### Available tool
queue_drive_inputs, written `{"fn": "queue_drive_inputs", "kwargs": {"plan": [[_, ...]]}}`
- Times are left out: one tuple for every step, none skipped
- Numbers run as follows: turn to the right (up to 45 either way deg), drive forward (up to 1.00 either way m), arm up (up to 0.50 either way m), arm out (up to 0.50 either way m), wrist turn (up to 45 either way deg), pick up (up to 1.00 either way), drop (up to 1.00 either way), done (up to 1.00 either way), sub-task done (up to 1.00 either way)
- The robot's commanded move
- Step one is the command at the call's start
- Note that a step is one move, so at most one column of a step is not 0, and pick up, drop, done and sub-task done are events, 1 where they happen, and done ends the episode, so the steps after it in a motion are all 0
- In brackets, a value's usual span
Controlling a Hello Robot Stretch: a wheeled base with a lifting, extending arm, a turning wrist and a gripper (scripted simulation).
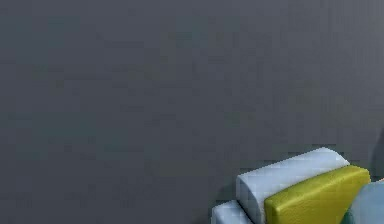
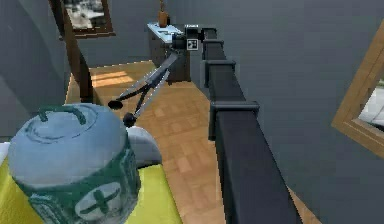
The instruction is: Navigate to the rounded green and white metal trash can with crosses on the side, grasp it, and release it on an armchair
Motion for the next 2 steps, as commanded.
{"fn": "queue_drive_inputs", "kwargs": {"plan": [[0.0,0.00,0.00,0.00,39.0,0.00,0.00,0.00,0.00],[0.0,0.00,-0.46,0.00,0.0,0.00,0.00,0.00,0.00]]}}
